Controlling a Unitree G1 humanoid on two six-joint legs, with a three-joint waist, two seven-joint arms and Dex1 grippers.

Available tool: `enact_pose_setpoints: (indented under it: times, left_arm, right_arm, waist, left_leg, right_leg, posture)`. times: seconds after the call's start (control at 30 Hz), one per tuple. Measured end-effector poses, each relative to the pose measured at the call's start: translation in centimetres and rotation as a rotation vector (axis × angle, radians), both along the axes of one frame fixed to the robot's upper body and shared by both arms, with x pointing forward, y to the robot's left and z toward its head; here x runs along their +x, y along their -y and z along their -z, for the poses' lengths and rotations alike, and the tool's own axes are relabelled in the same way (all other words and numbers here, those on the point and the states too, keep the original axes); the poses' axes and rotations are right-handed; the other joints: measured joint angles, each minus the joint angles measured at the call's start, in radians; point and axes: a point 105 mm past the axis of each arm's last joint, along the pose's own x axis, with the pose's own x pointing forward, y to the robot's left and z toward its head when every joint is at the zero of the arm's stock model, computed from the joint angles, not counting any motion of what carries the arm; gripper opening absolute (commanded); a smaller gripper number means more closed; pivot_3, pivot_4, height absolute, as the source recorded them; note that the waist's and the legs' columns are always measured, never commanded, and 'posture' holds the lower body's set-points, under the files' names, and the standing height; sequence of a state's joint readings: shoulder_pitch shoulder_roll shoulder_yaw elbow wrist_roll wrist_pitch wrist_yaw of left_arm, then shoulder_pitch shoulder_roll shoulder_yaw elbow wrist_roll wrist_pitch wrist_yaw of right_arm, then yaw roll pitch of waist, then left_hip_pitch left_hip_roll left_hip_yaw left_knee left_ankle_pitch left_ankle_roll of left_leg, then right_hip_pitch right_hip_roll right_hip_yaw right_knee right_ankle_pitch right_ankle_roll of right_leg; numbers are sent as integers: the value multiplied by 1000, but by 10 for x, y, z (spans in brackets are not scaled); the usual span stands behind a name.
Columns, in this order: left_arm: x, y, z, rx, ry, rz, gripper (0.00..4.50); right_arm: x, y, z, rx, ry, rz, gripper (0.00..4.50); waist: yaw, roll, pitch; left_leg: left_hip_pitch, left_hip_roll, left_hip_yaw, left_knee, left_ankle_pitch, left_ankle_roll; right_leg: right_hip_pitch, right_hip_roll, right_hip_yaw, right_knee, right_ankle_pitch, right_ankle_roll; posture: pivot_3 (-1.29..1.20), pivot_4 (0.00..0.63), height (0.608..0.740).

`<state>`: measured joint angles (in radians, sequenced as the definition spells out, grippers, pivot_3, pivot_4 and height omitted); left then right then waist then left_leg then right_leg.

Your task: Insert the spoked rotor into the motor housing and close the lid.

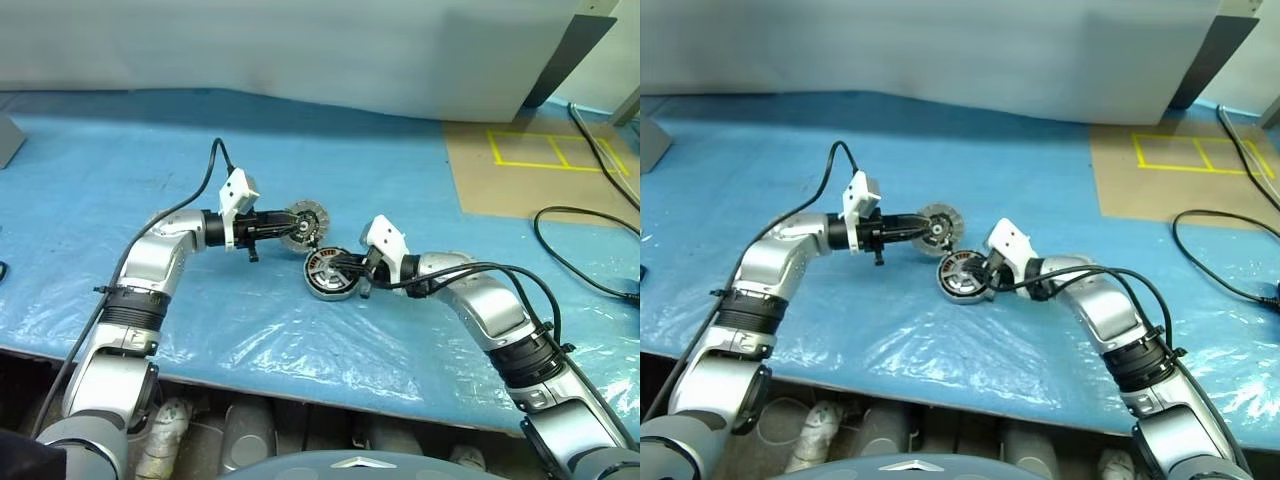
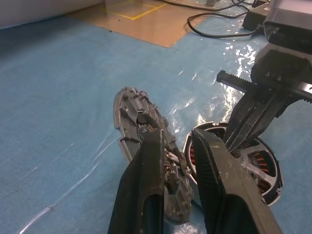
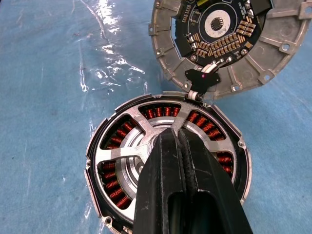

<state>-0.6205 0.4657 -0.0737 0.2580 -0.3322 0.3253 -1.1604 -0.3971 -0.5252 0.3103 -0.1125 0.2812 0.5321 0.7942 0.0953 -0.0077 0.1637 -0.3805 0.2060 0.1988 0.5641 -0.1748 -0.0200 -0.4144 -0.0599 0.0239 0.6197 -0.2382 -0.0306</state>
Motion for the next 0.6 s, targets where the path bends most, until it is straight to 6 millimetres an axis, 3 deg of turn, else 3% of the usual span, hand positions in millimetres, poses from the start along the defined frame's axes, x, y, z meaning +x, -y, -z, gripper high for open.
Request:
enact_pose_setpoints:
  times: [0.33, 0.6]
  left_arm:
    - [0, -1, 3, -4, -15, -7, 946]
    - [-17, -2, -12, -66, -65, 94, 946]
  right_arm:
    - [-4, -3, -17, 231, -154, 25, 0]
    - [-9, -5, -13, 209, -180, 13, 0]
  waist:
    - [-1, 0, 0]
    - [-1, 0, 0]
  left_leg:
    - [-6, 0, 0, 0, 0, 0]
    - [-6, 0, 1, -1, 0, 0]
  right_leg:
    - [-6, 1, 0, 1, 0, 0]
    - [-7, 1, 0, 1, 0, 0]
  posture:
    - [0, 150, 740]
    - [0, 150, 740]
